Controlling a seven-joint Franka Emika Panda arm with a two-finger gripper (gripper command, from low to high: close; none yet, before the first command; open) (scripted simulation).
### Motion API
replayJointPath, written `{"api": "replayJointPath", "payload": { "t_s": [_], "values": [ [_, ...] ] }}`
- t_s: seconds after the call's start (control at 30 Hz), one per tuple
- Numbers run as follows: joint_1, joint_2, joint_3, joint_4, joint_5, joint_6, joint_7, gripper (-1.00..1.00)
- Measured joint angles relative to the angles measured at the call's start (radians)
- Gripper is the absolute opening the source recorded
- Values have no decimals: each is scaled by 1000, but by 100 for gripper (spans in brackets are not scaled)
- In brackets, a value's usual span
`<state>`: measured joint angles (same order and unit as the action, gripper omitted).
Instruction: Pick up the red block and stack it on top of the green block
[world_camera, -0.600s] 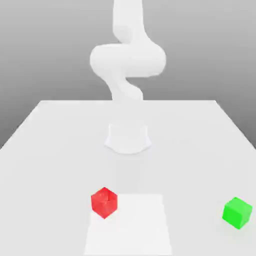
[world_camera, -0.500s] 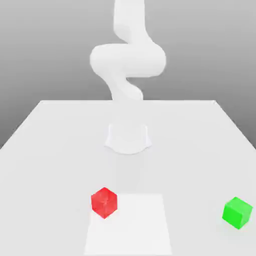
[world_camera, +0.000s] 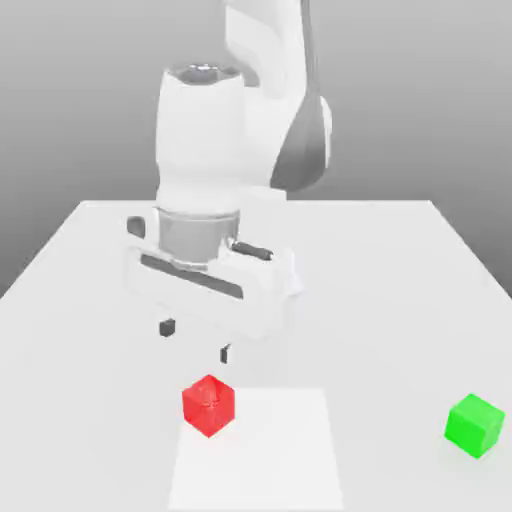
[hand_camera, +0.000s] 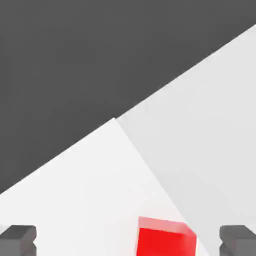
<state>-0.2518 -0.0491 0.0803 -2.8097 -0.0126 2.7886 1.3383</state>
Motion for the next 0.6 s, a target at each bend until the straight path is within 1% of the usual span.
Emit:
{"api": "replayJointPath", "payload": {
  "t_s": [0.1, 0.27, 0.3, 0.5, 0.6],
  "values": [
    [-1, 95, -3, -5, 2, 79, 18, 0],
    [27, 256, -42, 14, -37, 215, 47, 0],
    [32, 274, -48, 16, -41, 230, 51, -100],
    [34, 283, -50, 17, -47, 239, 55, -100],
    [21, 221, -33, 10, -28, 187, 43, -100]
  ]
}}
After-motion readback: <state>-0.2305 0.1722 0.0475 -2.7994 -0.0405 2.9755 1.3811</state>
